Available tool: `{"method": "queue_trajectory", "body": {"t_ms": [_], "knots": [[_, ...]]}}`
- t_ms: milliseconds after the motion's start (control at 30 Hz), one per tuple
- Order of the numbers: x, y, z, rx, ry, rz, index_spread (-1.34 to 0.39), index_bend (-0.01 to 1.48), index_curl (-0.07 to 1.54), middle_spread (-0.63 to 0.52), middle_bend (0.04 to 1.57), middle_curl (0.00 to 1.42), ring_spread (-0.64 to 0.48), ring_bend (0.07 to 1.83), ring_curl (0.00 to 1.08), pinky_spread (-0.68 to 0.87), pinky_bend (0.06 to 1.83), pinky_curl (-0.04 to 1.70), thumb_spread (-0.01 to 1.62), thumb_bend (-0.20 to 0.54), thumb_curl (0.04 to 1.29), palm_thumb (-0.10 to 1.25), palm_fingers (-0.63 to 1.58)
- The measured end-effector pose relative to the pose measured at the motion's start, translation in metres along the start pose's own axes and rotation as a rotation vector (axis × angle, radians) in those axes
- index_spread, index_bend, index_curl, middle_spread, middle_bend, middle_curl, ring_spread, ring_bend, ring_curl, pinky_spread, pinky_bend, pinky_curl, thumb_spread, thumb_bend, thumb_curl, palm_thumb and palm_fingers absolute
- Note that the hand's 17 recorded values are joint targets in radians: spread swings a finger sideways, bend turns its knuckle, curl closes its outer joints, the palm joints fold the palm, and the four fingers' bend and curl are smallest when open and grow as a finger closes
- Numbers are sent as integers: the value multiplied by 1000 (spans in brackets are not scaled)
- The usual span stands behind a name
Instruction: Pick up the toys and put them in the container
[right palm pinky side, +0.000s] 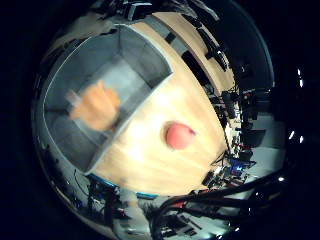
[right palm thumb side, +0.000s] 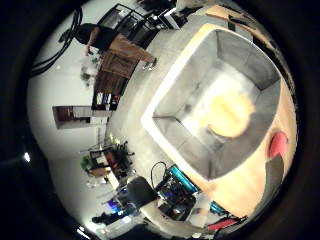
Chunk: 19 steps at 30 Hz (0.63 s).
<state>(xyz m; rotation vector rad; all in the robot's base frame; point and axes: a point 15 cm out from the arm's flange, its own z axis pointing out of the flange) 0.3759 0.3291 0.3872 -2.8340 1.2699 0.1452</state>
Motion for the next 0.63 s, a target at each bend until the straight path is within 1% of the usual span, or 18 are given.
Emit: {"method": "queue_trajectory", "body": {"t_ms": [100,200,400,633], "knots": [[2,-1,1,2,0,-8,-497,160,489,-101,344,454,36,575,264,287,713,357,849,-38,266,54,-11],[1,-2,0,5,0,-8,-490,162,454,-86,328,435,58,547,255,338,686,339,851,-33,273,49,8],[2,0,1,-2,0,-4,-476,162,400,-66,303,406,71,510,248,389,647,310,864,-31,286,55,45],[6,2,-2,-2,0,5,-464,161,357,-56,285,385,77,476,245,412,613,288,886,-30,293,68,81]]}}
